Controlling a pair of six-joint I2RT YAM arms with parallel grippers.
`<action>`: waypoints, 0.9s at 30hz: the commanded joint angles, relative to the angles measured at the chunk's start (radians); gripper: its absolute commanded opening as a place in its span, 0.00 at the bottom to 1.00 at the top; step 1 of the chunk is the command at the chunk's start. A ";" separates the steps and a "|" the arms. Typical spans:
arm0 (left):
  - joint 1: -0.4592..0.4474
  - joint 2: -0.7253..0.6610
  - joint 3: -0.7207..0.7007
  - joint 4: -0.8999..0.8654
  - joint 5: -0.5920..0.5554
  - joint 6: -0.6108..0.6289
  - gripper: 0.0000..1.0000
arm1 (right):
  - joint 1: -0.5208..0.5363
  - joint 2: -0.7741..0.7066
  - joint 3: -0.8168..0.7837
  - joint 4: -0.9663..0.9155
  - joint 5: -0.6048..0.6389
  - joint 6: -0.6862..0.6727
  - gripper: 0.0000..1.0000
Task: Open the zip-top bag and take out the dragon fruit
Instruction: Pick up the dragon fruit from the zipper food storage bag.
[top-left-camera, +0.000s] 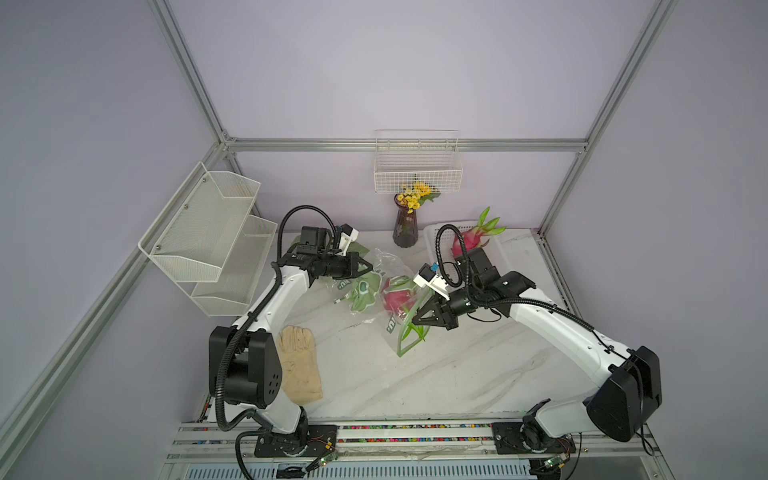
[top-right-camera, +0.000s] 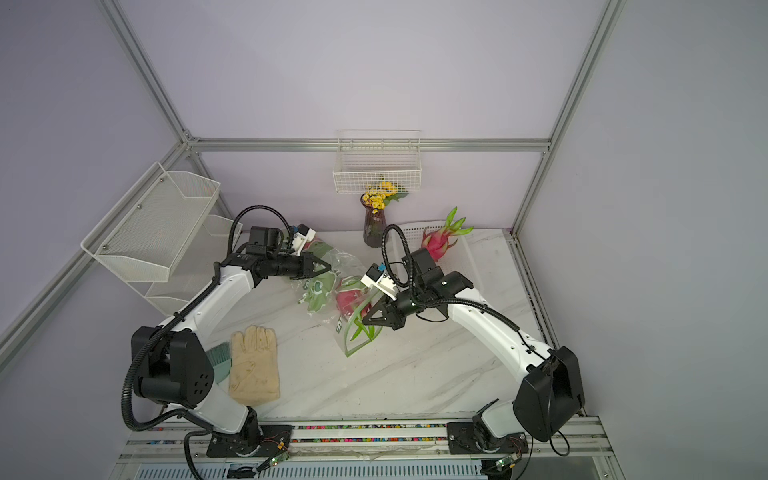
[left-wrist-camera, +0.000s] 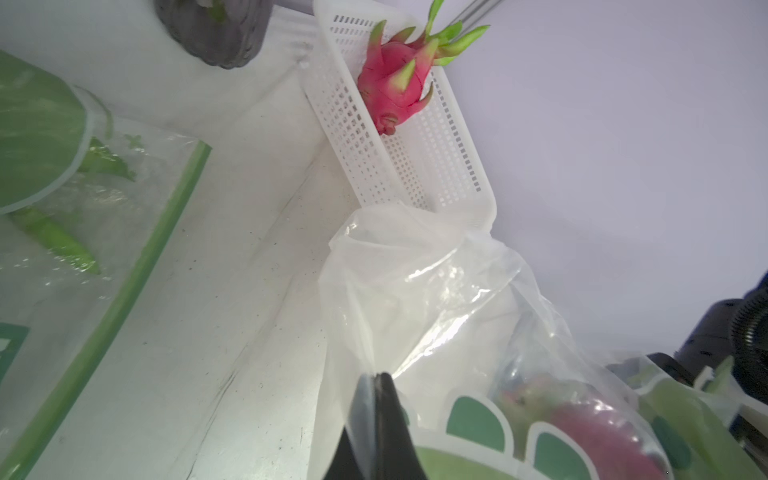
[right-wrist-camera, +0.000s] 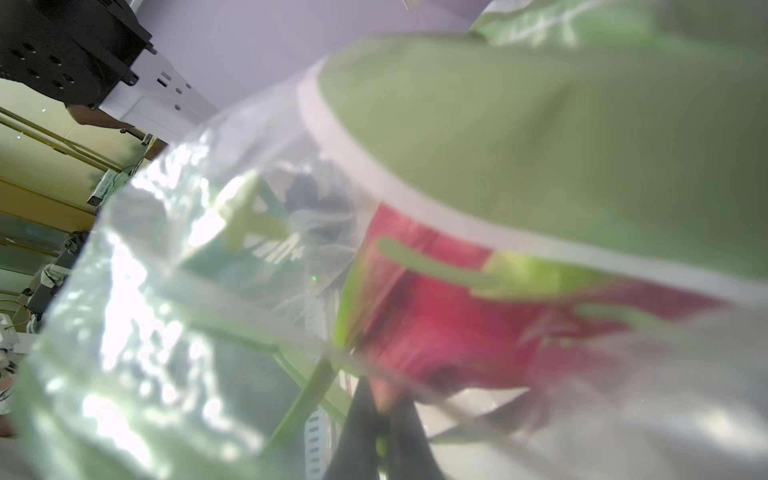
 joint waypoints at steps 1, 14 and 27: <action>0.026 -0.062 -0.006 0.008 -0.131 -0.016 0.00 | -0.003 -0.046 -0.017 0.014 -0.053 -0.024 0.00; 0.154 -0.241 -0.157 -0.106 -0.382 -0.095 0.00 | -0.052 -0.196 -0.023 -0.006 0.030 0.021 0.00; 0.184 -0.342 -0.171 -0.255 -0.702 -0.104 0.00 | -0.260 -0.180 0.081 0.058 0.098 0.287 0.00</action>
